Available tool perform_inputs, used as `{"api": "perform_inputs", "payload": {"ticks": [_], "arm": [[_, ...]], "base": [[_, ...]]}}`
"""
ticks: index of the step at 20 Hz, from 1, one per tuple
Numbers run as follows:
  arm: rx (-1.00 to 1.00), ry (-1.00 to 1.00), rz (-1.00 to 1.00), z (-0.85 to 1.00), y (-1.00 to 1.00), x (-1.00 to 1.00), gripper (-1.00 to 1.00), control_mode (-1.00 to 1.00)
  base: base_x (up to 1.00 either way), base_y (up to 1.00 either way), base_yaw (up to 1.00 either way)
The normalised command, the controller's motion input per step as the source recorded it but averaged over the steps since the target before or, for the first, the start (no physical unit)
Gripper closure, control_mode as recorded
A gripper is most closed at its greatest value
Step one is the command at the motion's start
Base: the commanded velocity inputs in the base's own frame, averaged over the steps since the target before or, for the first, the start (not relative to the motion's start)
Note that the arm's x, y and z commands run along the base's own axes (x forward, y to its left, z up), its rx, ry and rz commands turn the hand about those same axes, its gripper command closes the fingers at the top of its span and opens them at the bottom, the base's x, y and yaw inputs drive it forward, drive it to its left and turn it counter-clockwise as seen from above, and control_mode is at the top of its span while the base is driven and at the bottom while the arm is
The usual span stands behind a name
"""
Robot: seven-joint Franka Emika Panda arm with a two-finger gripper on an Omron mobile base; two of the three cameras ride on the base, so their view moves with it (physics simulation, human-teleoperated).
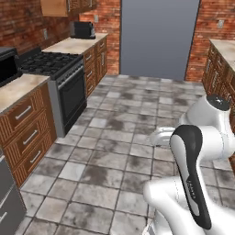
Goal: Place the drinks on the dining counter in a tight cluster.
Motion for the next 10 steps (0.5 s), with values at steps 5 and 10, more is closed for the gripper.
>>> {"api": "perform_inputs", "payload": {"ticks": [5, 10], "arm": [[0.0, 0.0, 0.0, 0.0, 0.0, 0.0, -1.0, 1.0], [0.0, 0.0, 0.0, 0.0, 0.0, 0.0, -1.0, 1.0]], "base": [[0.88, 0.03, 0.21], [0.96, -0.02, 0.32]]}}
